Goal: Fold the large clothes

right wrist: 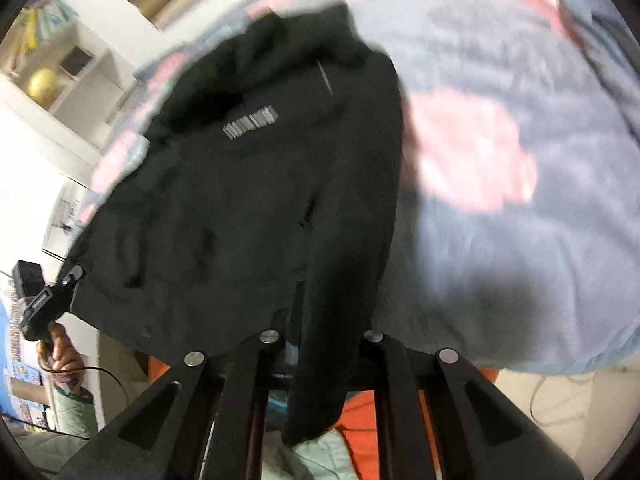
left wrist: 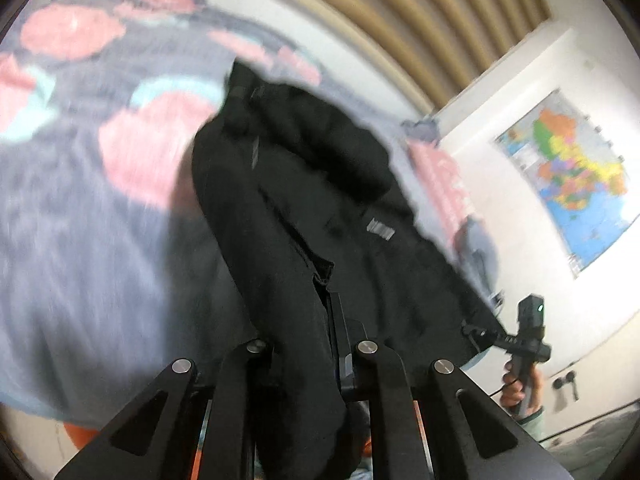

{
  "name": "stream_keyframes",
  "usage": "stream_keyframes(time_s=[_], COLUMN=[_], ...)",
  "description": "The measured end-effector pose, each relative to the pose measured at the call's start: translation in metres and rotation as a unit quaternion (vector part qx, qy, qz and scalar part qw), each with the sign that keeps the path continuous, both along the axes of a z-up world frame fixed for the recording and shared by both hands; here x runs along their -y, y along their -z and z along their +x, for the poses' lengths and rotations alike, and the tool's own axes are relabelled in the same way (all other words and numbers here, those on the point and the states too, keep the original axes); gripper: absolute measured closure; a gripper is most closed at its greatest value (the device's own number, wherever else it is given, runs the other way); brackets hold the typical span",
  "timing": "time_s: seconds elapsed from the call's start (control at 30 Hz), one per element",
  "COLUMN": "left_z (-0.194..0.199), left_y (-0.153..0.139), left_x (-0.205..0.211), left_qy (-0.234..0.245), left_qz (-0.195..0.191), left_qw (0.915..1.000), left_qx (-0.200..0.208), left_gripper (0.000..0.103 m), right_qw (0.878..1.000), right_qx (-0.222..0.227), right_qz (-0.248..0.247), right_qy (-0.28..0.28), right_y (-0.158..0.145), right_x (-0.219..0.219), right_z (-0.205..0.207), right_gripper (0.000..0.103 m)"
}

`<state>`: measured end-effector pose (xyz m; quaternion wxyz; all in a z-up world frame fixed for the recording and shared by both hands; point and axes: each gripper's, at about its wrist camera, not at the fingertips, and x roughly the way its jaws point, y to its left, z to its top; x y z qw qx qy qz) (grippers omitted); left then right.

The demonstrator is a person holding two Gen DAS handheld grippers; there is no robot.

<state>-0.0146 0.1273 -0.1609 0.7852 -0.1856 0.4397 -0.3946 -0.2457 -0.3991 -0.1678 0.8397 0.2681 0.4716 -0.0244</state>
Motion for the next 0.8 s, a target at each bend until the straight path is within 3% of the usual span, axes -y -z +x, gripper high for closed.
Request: stream_keyframes(time_s=[0.3, 0.43, 0.67, 0.8], left_z=[0.04, 0.062, 0.128, 0.185], left_y=[-0.05, -0.075, -0.11, -0.115], left_x=[0.003, 0.006, 0.036, 0.065], left_qy=[0.002, -0.007, -0.035, -0.07], left_qz=[-0.069, -0.076, -0.076, -0.073], left_qw=[0.997, 0.9949, 0.9902, 0.9891], left_qx=[0.035, 0.065, 0.112, 0.107], left_gripper=[0.09, 0.09, 0.088, 0.087], right_qw=[0.996, 0.992, 0.984, 0.982], right_qx=[0.088, 0.124, 0.165, 0.176], right_qz=[-0.014, -0.037, -0.064, -0.058], right_qy=[-0.002, 0.004, 0.025, 0.046], right_y=[-0.08, -0.112, -0.162, -0.176], right_x=[0.022, 0.036, 0.066, 0.09], right_z=[0.019, 0.038, 0.105, 0.167], right_gripper=[0.09, 0.09, 0.09, 0.09])
